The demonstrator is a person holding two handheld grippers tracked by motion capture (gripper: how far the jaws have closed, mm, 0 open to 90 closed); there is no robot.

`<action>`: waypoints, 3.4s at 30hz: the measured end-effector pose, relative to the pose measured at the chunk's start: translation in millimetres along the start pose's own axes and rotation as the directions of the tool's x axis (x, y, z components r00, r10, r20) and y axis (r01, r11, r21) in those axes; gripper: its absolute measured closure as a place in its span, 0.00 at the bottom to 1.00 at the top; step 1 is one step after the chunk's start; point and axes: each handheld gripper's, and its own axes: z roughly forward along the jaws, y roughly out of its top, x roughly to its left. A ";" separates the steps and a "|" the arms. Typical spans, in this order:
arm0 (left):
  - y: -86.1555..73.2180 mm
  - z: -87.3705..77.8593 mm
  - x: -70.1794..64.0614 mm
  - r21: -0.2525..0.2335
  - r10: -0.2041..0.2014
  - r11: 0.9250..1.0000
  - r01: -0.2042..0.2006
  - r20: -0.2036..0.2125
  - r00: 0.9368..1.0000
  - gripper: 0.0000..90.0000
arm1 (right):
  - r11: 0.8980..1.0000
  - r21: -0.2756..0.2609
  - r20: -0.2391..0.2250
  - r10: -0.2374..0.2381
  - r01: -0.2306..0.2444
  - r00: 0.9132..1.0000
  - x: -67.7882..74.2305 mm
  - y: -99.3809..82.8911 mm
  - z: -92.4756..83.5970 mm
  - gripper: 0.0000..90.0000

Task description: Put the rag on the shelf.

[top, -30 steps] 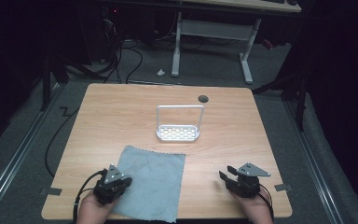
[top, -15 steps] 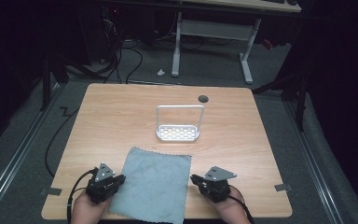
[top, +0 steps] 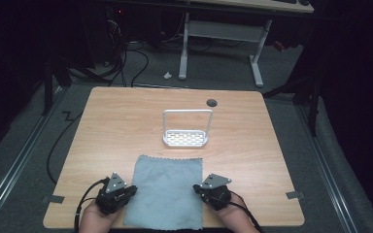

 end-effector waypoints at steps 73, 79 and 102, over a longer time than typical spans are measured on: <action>48.7 61.7 -11.7 -0.067 -0.031 0.997 0.030 -0.016 0.999 0.97 | 0.949 -0.061 0.194 0.314 -0.308 0.929 -77.1 -5.0 -5.2 0.66; 47.9 61.2 -8.6 -0.069 -0.061 0.996 0.061 0.009 0.998 0.97 | 0.936 -0.064 0.142 0.352 -0.346 0.925 -81.3 -8.5 -5.9 0.63; 45.9 54.7 -8.2 -0.099 -0.079 0.992 0.082 0.034 0.996 0.98 | 0.967 -0.133 0.135 0.236 -0.218 0.962 -55.0 -10.7 -16.6 0.99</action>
